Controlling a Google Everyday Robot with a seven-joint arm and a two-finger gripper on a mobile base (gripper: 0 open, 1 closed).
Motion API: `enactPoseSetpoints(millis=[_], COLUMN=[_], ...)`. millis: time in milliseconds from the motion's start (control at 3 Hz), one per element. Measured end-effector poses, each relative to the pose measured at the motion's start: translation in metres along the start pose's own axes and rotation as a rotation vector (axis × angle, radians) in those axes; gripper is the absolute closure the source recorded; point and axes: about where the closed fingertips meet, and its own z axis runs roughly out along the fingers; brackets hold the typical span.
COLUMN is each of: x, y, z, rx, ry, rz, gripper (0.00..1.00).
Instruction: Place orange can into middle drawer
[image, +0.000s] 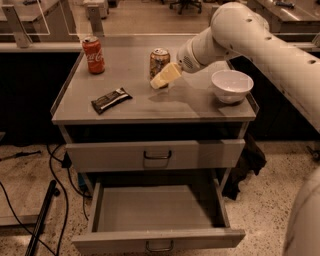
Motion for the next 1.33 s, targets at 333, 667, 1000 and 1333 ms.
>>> enactPoseSetpoints(millis=[333, 667, 1000, 1333], x=[-0.005, -0.010, -0.015, -0.017], y=[-0.001, -0.005, -0.010, -0.012], z=[0.011, 0.023, 0.038, 0.046], rx=[-0.010, -0.013, -0.020, -0.026], ry=[-0.013, -0.025, -0.039, -0.047], rz=[-0.001, -0.004, -0.002, 0.004], gripper=[0.14, 0.13, 0.12, 0.12])
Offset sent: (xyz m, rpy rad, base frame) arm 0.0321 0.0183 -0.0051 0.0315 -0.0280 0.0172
